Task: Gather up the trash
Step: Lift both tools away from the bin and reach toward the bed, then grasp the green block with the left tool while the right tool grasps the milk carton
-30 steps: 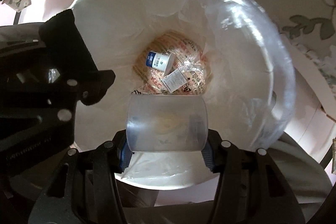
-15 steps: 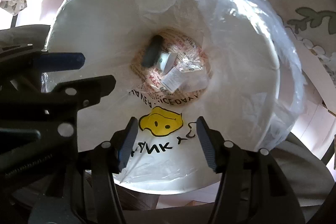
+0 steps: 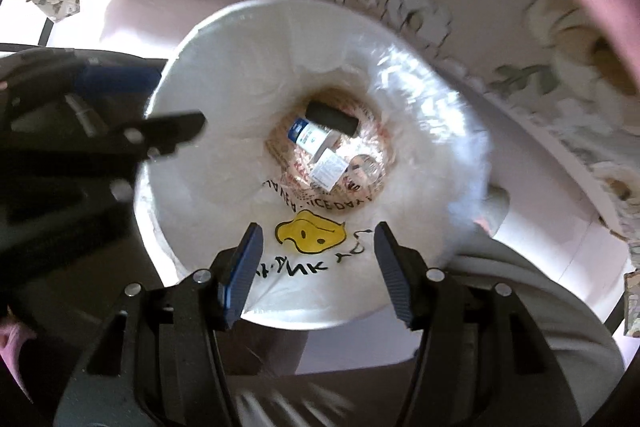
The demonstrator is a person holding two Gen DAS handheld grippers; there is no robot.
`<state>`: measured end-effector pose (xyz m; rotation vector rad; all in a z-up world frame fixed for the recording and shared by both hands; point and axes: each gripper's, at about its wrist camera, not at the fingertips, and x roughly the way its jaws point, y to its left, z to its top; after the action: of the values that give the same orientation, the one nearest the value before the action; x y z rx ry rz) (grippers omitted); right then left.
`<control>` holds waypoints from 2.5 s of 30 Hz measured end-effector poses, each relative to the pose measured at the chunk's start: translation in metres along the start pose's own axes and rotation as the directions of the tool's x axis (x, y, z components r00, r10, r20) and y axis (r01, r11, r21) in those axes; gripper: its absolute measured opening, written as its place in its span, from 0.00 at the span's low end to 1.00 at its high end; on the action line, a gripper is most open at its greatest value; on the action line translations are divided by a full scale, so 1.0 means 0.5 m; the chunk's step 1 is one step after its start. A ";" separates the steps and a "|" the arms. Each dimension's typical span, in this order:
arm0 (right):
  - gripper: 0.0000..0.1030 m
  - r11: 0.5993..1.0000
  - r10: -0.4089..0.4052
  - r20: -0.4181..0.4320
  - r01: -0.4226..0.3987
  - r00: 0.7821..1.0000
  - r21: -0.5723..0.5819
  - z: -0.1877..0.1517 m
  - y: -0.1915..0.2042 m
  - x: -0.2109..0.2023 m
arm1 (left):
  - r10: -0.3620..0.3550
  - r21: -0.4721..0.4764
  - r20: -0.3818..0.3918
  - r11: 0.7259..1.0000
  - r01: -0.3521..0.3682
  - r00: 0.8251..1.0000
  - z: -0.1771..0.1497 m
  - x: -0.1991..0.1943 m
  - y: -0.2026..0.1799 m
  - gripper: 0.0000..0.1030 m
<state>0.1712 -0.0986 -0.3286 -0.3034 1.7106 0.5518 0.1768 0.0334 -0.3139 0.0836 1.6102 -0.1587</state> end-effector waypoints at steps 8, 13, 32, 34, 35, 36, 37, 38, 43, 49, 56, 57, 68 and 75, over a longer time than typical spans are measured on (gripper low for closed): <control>0.57 0.999 -0.028 0.105 0.032 0.994 -0.035 -0.027 0.007 -0.114 | 0.085 0.050 0.210 0.994 -0.098 0.974 -0.007 -0.171 -0.004 0.57; 0.57 0.997 -0.051 0.205 0.061 0.978 -0.043 -0.035 0.008 -0.215 | 0.098 0.048 0.315 0.992 -0.119 0.944 -0.017 -0.266 -0.008 0.62; 0.71 0.973 -0.189 0.580 0.230 0.793 0.002 -0.032 -0.014 -0.599 | 0.181 -0.009 0.581 0.976 -0.216 0.793 0.035 -0.585 0.007 0.89; 0.71 0.965 -0.213 0.602 0.262 0.769 0.007 -0.020 -0.017 -0.629 | 0.189 -0.019 0.593 0.975 -0.221 0.782 0.050 -0.601 0.012 0.89; 0.71 0.964 -0.215 0.610 0.266 0.763 0.007 -0.017 -0.018 -0.646 | 0.189 -0.023 0.600 0.975 -0.219 0.777 0.059 -0.615 0.019 0.89; 0.71 0.963 -0.218 0.621 0.270 0.753 0.010 -0.011 -0.023 -0.672 | 0.190 -0.029 0.604 0.976 -0.217 0.774 0.070 -0.629 0.027 0.89; 0.71 0.961 -0.221 0.631 0.275 0.744 0.013 -0.006 -0.025 -0.691 | 0.189 -0.032 0.607 0.976 -0.214 0.772 0.079 -0.640 0.034 0.89; 0.71 0.959 -0.224 0.647 0.283 0.729 0.014 0.005 -0.027 -0.717 | 0.189 -0.036 0.611 0.977 -0.212 0.769 0.095 -0.652 0.040 0.89; 0.74 0.940 -0.251 0.688 0.342 0.681 0.004 0.063 -0.038 -0.802 | 0.206 -0.067 0.620 0.975 -0.211 0.757 0.172 -0.707 0.084 0.89; 0.74 0.883 -0.270 0.704 0.460 0.657 -0.090 0.170 -0.049 -0.870 | 0.186 -0.053 0.611 0.980 -0.194 0.769 0.298 -0.752 0.144 0.89; 0.74 0.799 -0.274 0.680 0.554 0.681 -0.233 0.329 -0.098 -0.890 | 0.190 0.018 0.581 0.969 -0.246 0.792 0.487 -0.755 0.206 0.89; 0.74 0.783 -0.275 0.673 0.566 0.686 -0.257 0.360 -0.110 -0.885 | 0.190 0.032 0.579 0.966 -0.255 0.793 0.512 -0.750 0.212 0.89; 0.74 0.606 -0.256 0.551 0.576 0.794 -0.549 0.649 -0.209 -0.756 | 0.174 0.287 0.536 0.883 -0.372 0.826 0.841 -0.625 0.262 0.89; 0.74 0.549 -0.217 0.501 0.529 0.838 -0.647 0.774 -0.235 -0.706 | 0.084 0.382 0.482 0.876 -0.295 0.872 0.987 -0.557 0.278 0.89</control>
<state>0.6315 -0.0335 -0.0604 -1.1055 0.8951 0.9291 0.6982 0.1072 -0.0623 0.5300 1.0612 -0.3627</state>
